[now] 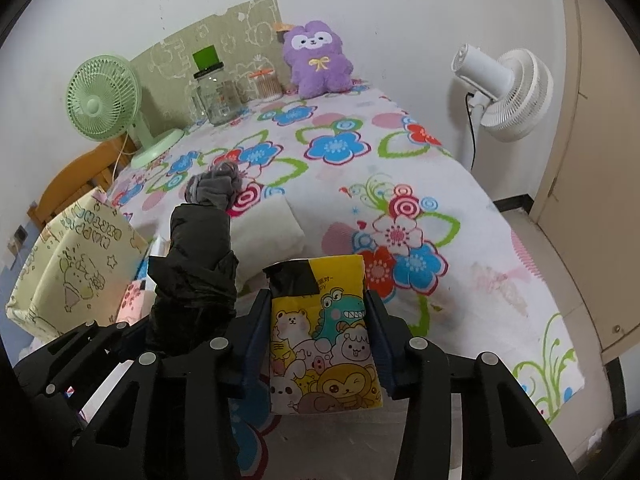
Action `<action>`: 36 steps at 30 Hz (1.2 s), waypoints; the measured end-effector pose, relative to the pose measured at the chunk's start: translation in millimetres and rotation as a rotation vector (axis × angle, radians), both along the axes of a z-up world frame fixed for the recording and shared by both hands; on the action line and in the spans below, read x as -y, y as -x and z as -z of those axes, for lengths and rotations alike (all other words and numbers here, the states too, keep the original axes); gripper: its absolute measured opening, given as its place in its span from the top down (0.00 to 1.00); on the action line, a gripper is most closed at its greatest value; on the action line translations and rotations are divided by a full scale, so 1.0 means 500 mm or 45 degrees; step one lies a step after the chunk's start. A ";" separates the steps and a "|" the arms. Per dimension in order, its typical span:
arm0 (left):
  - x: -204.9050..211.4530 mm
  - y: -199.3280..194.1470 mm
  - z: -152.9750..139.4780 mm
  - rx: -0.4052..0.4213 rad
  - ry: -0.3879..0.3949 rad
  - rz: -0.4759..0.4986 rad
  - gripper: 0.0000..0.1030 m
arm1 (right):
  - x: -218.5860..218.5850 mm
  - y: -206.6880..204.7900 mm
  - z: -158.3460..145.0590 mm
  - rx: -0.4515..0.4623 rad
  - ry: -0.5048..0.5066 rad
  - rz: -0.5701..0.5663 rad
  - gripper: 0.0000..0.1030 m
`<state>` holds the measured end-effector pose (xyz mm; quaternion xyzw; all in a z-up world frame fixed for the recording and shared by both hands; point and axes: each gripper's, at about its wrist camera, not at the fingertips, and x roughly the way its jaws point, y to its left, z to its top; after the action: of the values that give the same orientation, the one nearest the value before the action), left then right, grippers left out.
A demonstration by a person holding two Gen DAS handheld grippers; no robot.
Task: Organize soft objects
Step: 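Carry the black bag with the left tool while the right tool carries the yellow bag toward the box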
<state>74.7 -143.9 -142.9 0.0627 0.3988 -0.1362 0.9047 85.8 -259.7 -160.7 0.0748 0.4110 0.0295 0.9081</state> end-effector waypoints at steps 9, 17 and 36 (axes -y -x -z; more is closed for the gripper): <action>-0.005 -0.007 -0.059 0.064 0.036 0.005 0.63 | -0.014 -0.003 -0.063 0.079 0.025 0.007 0.53; -0.017 -0.003 -0.108 0.123 0.028 0.000 0.63 | -0.029 0.001 -0.117 0.135 0.053 0.021 0.53; -0.115 0.010 -0.204 0.203 0.047 -0.046 0.63 | -0.123 0.014 -0.221 0.237 0.077 -0.021 0.53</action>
<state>69.7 -86.3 -40.7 0.0494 0.3241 -0.1219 0.9368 78.9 -198.4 -50.3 0.0410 0.3261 0.0315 0.9439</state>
